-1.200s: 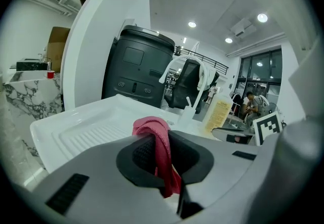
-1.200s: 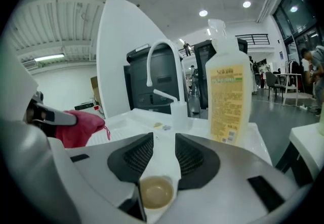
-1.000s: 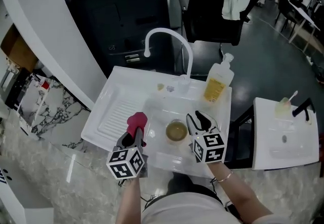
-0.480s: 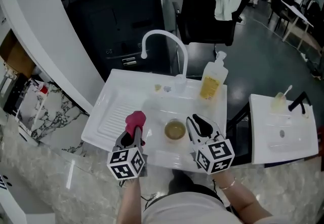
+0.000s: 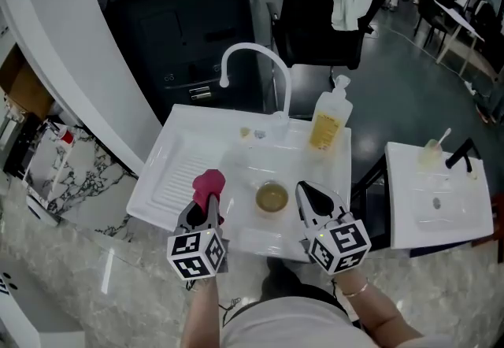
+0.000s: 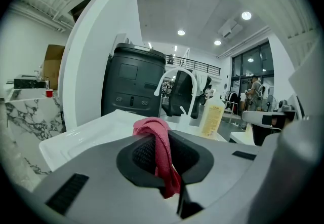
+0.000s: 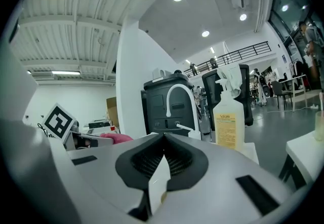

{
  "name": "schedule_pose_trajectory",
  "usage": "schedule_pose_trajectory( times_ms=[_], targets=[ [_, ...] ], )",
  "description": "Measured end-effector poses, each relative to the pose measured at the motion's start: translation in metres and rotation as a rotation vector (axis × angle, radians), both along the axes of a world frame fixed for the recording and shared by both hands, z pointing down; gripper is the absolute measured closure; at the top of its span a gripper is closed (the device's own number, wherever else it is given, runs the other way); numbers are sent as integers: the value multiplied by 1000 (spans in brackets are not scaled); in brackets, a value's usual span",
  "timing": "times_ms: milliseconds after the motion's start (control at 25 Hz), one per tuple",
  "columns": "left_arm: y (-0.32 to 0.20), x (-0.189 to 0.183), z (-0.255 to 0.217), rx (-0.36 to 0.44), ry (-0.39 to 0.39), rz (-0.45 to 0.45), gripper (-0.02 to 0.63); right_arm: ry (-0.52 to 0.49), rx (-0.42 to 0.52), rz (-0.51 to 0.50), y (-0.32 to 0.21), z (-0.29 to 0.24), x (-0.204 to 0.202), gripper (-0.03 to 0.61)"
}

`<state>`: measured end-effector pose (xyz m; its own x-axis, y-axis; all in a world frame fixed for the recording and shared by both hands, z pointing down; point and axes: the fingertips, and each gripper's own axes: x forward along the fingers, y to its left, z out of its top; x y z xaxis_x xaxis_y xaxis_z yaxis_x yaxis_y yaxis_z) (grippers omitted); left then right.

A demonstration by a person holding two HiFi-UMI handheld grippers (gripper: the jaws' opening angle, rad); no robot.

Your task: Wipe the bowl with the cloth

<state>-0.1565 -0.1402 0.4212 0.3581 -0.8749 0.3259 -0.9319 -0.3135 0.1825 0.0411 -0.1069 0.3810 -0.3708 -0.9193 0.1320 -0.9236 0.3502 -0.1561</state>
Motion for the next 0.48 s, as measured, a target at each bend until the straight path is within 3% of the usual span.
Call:
schedule_pose_trajectory(
  times_ms=[480],
  targets=[
    [14,-10,-7,27,-27,1,569,-16,-17,-24,13,0,-11,574]
  ],
)
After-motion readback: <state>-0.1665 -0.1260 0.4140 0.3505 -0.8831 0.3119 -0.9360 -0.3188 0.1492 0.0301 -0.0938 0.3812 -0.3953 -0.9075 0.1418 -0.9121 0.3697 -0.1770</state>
